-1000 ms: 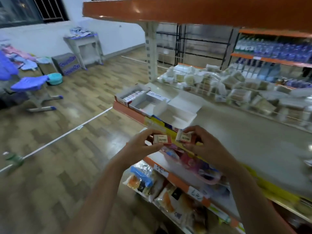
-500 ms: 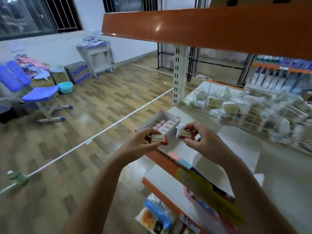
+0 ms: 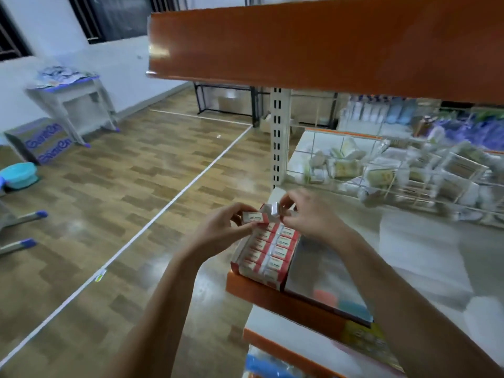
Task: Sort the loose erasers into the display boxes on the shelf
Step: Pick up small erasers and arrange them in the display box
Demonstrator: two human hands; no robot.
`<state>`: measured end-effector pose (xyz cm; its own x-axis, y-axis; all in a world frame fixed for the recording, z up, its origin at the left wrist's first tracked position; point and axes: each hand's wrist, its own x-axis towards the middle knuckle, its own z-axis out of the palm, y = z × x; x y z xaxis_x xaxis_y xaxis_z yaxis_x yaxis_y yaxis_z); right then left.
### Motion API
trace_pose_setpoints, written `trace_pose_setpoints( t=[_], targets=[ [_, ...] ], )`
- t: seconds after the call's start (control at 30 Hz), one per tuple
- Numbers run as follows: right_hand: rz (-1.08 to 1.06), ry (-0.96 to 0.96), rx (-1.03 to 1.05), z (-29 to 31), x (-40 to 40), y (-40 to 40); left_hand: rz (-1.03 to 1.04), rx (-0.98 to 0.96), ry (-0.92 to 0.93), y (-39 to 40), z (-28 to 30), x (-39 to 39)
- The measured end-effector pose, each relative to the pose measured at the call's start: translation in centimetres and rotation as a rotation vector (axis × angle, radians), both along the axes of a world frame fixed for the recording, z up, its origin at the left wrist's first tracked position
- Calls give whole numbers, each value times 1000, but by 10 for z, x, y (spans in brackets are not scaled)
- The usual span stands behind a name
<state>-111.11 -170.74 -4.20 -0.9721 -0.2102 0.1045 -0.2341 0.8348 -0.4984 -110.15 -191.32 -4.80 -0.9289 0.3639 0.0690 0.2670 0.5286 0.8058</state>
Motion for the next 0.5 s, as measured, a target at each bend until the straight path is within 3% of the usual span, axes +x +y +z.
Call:
trace_pose_setpoints(
  t=[0.5],
  targets=[
    [-264, 77, 64, -42, -7, -41, -284, 37, -8, -28, -35, -47]
  ],
)
